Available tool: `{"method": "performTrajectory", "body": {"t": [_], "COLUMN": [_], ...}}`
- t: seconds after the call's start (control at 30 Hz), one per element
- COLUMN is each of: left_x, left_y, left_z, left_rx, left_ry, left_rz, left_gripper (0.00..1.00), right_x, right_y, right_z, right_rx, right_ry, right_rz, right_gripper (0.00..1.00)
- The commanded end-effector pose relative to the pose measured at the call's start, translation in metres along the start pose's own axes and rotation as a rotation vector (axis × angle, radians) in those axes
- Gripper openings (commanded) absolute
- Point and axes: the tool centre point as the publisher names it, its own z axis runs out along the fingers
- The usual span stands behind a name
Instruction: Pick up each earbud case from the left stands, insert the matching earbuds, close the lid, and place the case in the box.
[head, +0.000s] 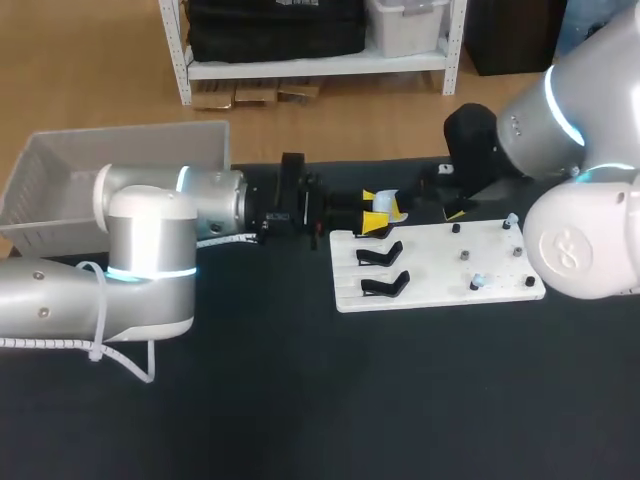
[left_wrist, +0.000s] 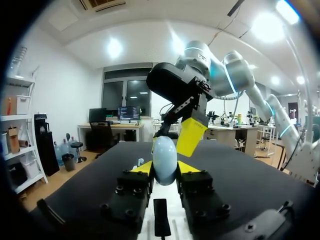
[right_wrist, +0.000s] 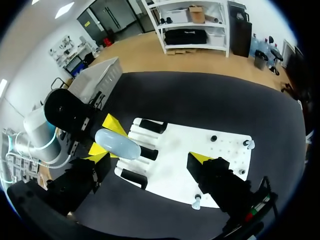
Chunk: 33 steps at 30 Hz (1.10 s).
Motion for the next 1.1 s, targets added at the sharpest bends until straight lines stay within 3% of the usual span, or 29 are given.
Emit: {"method": "performTrajectory", "body": {"t": [0.03,0.47,0.63,0.77,0.87,1.1], "left_x": [0.001,0.001,0.001,0.001,0.001,0.001], "left_y": [-0.002,-0.002,-0.002,-0.002,-0.002,-0.002], "left_z": [0.001,0.001,0.001,0.001,0.001,0.001], "left_rx": [0.000,0.000,0.000,0.000,0.000,0.000], "left_ry": [-0.004,-0.004,-0.004,-0.004,-0.004,-0.004], "left_rz": [0.003,0.003,0.003,0.003,0.003,0.003], "left_gripper": [0.00,0.00,0.00,0.00,0.00,0.00], "right_x": [-0.002,-0.018,-0.023,-0.021,-0.020,-0.010], "right_y": [0.002,0.006,0.007,0.000,-0.013,-0.063], "right_z": [-0.001,-0.014,-0.035,-0.055,-0.069,-0.082], "right_rx": [0.012,0.004,0.031,0.123,0.204,0.356], "right_ry": [-0.009,-0.047,-0.052,-0.004,0.022,0.138], "right_rz": [0.002,-0.014,-0.127,-0.289,-0.336,-0.290], "right_gripper": [1.00,1.00,1.00,1.00,1.00,1.00]}}
